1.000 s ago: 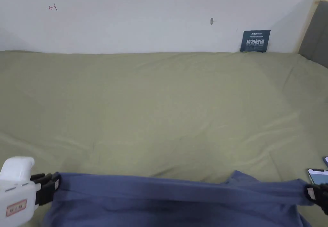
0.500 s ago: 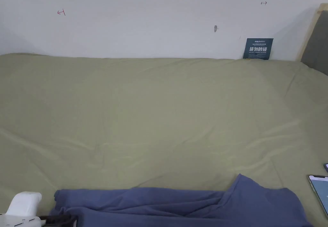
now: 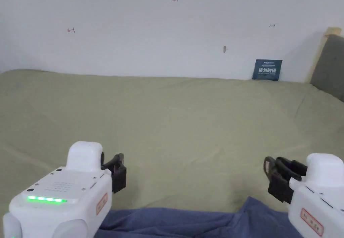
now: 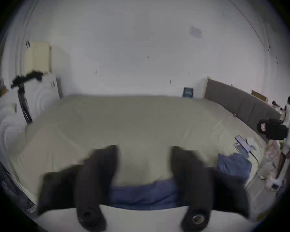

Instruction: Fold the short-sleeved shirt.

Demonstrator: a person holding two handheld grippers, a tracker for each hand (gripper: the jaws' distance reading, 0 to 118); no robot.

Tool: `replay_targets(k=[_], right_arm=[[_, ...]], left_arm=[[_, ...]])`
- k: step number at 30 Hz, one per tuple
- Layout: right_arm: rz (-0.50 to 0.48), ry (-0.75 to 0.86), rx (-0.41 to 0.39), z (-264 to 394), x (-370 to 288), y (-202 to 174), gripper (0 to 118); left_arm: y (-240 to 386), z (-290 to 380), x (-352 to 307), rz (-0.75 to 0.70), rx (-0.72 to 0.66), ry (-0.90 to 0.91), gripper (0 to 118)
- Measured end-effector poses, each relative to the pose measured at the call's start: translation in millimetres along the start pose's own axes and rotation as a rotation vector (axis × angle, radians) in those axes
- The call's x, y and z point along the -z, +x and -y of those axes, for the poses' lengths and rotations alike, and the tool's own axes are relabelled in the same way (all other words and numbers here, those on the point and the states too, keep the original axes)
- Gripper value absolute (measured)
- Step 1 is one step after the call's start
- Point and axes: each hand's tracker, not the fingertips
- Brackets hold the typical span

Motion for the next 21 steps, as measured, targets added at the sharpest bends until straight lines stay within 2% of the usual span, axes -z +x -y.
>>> replay_targets(k=[1, 2, 3, 6, 10, 13, 18, 21], right_arm=[[-0.002, -0.021, -0.008, 4, 2, -7, 1], [0.042, 0.043, -0.02, 6, -2, -10, 1], [0.03, 0.034, -0.027, 8, -3, -14, 1], [0.079, 0.077, -0.084, 9, -4, -23, 1], [0.092, 0.099, -0.107, 7, -8, -31, 1], [0.103, 0.107, -0.121, 4, -10, -36, 1], [0.122, 0.13, -0.16, 4, -15, -49, 1], [0.114, 0.124, -0.163, 3, -17, -55, 1]], left_arm=[[11, -3, -6, 0.008, 0.003, 0.0, 0], [20, -4, -13, 0.022, -0.005, 0.02, 0], [-6, 3, 6, 0.058, -0.101, -0.004, 0], [-4, 0, -2, -0.01, -0.041, 0.091, 0], [1, -5, -16, -0.023, 0.011, 0.144, 0], [-9, -9, -15, -0.022, 0.0, 0.137, 0], [-54, -7, -3, 0.059, -0.066, -0.048, 0], [-110, 8, 17, 0.156, -0.226, -0.239, 0]])
